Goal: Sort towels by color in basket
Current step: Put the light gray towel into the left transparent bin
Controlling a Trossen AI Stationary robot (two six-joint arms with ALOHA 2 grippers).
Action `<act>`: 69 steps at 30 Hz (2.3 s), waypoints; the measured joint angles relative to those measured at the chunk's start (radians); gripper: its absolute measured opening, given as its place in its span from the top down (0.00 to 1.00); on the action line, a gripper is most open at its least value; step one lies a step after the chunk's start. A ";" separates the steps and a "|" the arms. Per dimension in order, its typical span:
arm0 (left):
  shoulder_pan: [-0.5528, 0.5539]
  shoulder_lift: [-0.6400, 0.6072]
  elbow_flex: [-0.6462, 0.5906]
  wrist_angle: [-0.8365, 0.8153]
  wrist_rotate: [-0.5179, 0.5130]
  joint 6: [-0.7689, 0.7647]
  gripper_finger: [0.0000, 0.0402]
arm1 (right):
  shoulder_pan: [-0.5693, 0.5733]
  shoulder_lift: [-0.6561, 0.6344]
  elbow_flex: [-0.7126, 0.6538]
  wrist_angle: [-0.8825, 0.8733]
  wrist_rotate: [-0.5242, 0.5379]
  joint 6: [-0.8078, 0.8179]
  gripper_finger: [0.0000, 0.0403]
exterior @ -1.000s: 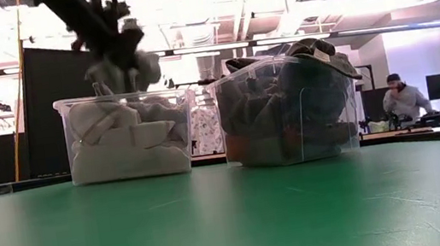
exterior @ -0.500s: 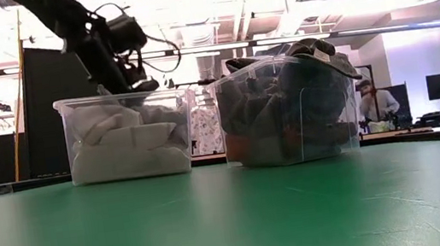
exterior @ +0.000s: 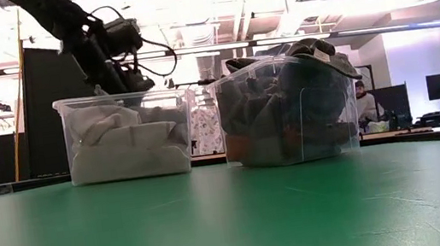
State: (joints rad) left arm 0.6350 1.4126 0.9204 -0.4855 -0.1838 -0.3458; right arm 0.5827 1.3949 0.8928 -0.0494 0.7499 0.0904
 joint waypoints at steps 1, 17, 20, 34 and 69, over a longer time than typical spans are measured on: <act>-0.001 -0.019 -0.001 -0.006 0.003 0.000 0.63 | 0.000 0.000 0.000 0.000 0.000 0.000 0.23; -0.097 -0.414 -0.003 -0.034 0.053 0.013 0.27 | -0.002 -0.009 0.000 -0.011 0.016 -0.020 0.23; -0.125 -0.481 -0.003 -0.051 0.042 0.020 0.27 | -0.002 -0.042 0.000 -0.053 0.019 -0.010 0.23; -0.269 -0.568 -0.015 -0.031 -0.007 0.112 0.27 | 0.056 -0.247 0.000 -0.381 0.044 0.218 0.23; -0.174 -0.282 0.059 -0.026 -0.003 -0.004 0.27 | 0.266 -0.264 0.000 -0.634 0.175 0.530 0.23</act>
State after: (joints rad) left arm 0.4608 1.1309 0.9794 -0.5114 -0.1867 -0.3497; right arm 0.8488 1.1306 0.8928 -0.6830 0.9246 0.6207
